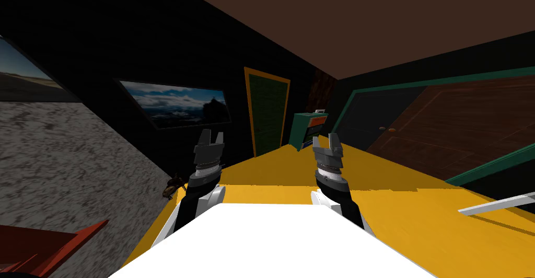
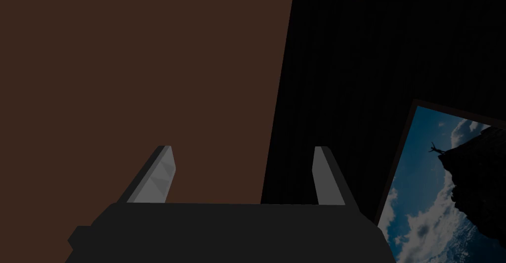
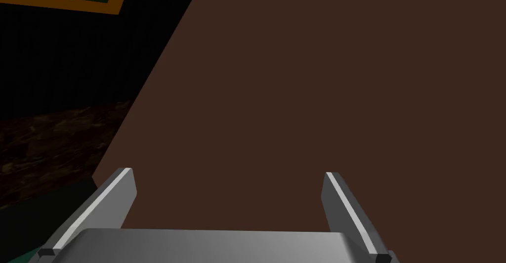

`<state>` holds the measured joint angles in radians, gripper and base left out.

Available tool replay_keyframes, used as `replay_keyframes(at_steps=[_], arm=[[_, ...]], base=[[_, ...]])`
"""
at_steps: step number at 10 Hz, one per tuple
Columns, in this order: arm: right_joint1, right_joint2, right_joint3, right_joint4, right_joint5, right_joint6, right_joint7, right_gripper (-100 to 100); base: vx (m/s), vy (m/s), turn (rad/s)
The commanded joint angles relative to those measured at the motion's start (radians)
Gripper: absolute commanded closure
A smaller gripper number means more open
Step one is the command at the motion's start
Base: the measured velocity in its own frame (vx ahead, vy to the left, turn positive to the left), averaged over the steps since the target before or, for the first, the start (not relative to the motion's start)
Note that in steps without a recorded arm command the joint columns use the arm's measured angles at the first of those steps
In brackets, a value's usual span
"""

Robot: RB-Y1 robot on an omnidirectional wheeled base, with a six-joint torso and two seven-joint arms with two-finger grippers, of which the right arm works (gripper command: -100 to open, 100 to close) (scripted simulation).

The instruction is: Pull the door open

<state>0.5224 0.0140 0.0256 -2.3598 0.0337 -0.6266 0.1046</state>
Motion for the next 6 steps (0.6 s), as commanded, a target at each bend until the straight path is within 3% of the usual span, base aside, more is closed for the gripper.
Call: replay_keyframes(at_steps=[1, 6], arm=[[-0.017, -0.009, 0.001, 0.038, -0.002, -0.002, -0.005, -100], [-0.059, -0.030, 0.003, 0.132, -0.007, -0.007, -0.018, -100]], base=[[0.066, 0.034, 0.063], [0.085, 0.019, 0.049]])
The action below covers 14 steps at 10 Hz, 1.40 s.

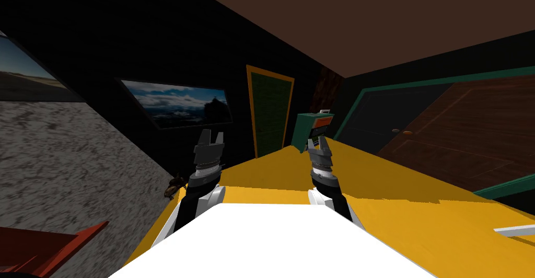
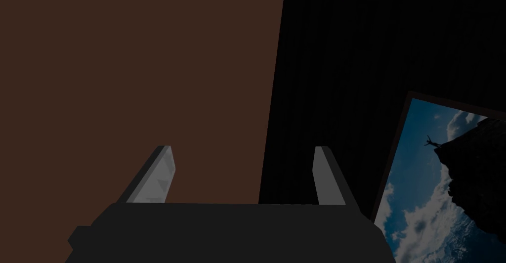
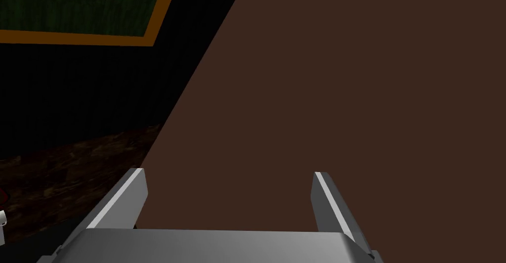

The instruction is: Pull the door open

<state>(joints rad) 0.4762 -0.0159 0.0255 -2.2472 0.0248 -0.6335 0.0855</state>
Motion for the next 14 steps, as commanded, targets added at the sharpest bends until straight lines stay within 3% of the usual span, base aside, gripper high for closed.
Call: replay_keyframes(at_steps=[1, 5, 6, 9, 10, 14], arm=[[-0.024, -0.005, 0.003, 0.043, 0.000, -0.001, -0.002, -100], [-0.074, -0.028, 0.006, 0.155, -0.006, -0.007, -0.018, -100], [-0.074, -0.028, 0.006, 0.155, -0.006, -0.007, -0.018, -100], [-0.119, -0.046, 0.008, 0.251, -0.011, -0.012, -0.032, -100], [-0.119, -0.046, 0.008, 0.254, -0.011, -0.012, -0.032, -100], [-0.184, -0.071, 0.011, 0.390, -0.019, -0.019, -0.052, -100]], base=[[0.087, 0.020, 0.055], [0.092, 0.032, 0.064], [0.062, 0.012, 0.025], [0.069, 0.026, 0.066], [0.070, 0.020, 0.029], [0.085, 0.024, 0.081]])
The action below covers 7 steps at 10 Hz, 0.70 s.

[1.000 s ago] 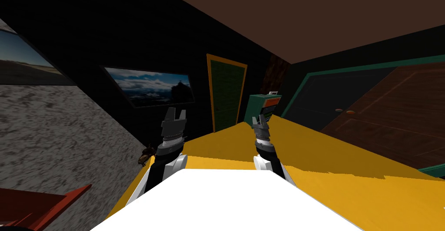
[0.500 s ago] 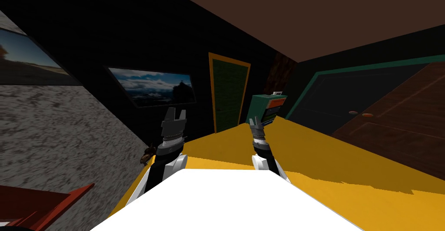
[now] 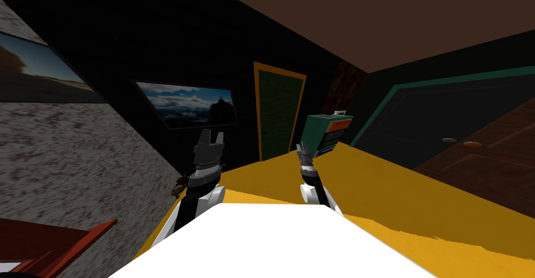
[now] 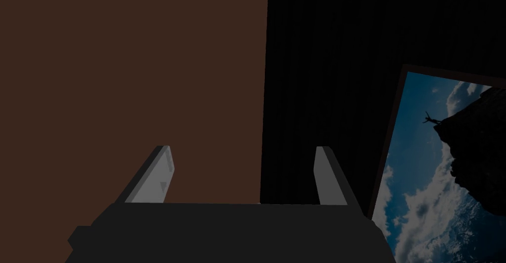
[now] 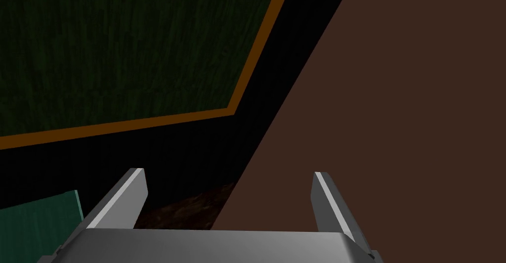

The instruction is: Pull the door open

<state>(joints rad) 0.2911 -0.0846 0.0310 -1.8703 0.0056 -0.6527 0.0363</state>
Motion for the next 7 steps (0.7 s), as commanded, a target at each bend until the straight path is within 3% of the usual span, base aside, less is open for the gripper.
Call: replay_keyframes(at_steps=[1, 2, 4, 5, 6, 7], arm=[[-0.016, -0.009, 0.006, 0.050, -0.002, -0.002, -0.008, -100], [-0.016, -0.009, 0.006, 0.061, -0.002, -0.002, -0.008, -100], [-0.052, -0.022, 0.008, 0.135, -0.006, -0.006, -0.019, -100], [-0.052, -0.022, 0.008, 0.141, -0.006, -0.006, -0.019, -100], [-0.070, -0.028, 0.008, 0.182, -0.008, -0.008, -0.025, -100], [-0.070, -0.028, 0.008, 0.182, -0.008, -0.008, -0.025, -100]], base=[[0.117, 0.042, 0.118], [0.075, 0.025, 0.020], [0.067, 0.021, 0.073], [0.057, 0.013, 0.038], [0.067, 0.013, 0.064], [0.049, 0.015, 0.028]])
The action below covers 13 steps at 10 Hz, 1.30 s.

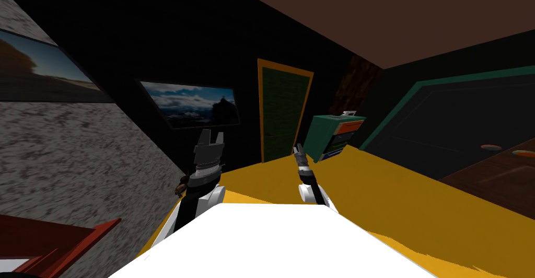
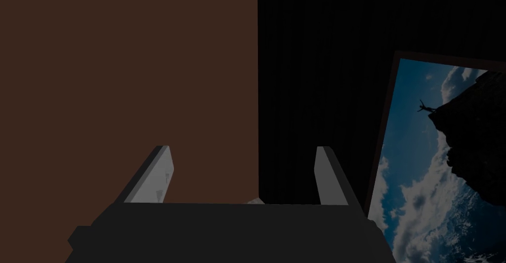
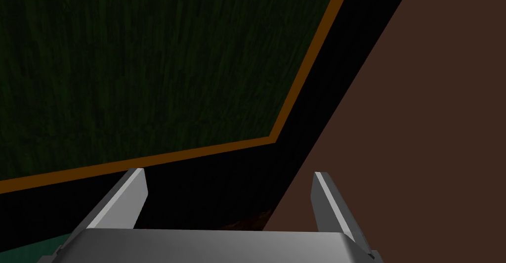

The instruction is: Pull the door open

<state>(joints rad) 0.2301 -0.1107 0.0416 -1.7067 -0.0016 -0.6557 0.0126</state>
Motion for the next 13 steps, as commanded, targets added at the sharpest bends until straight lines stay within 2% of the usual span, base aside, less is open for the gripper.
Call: replay_keyframes(at_steps=[1, 2, 4, 5, 7, 8, 11, 12, 13], arm=[[-0.028, -0.009, -0.001, 0.050, -0.003, -0.008, -0.007, -100], [-0.028, -0.009, -0.001, 0.059, -0.003, -0.008, -0.007, -100], [-0.065, -0.022, 0.000, 0.129, -0.008, -0.012, -0.018, -100], [-0.065, -0.022, 0.000, 0.142, -0.008, -0.012, -0.018, -100], [-0.103, -0.034, 0.002, 0.210, -0.012, -0.016, -0.030, -100], [-0.103, -0.034, 0.002, 0.225, -0.012, -0.016, -0.030, -100], [-0.159, -0.053, 0.005, 0.338, -0.019, -0.023, -0.047, -100], [-0.159, -0.053, 0.005, 0.351, -0.019, -0.023, -0.047, -100], [-0.178, -0.059, 0.006, 0.387, -0.022, -0.025, -0.053, -100]], base=[[0.044, 0.023, 0.069], [0.045, 0.016, 0.029], [0.074, 0.028, 0.079], [0.069, 0.014, 0.037], [0.068, 0.021, 0.078], [0.077, 0.012, 0.038], [0.083, 0.012, 0.087], [0.075, 0.025, 0.040], [0.069, 0.025, 0.067]])
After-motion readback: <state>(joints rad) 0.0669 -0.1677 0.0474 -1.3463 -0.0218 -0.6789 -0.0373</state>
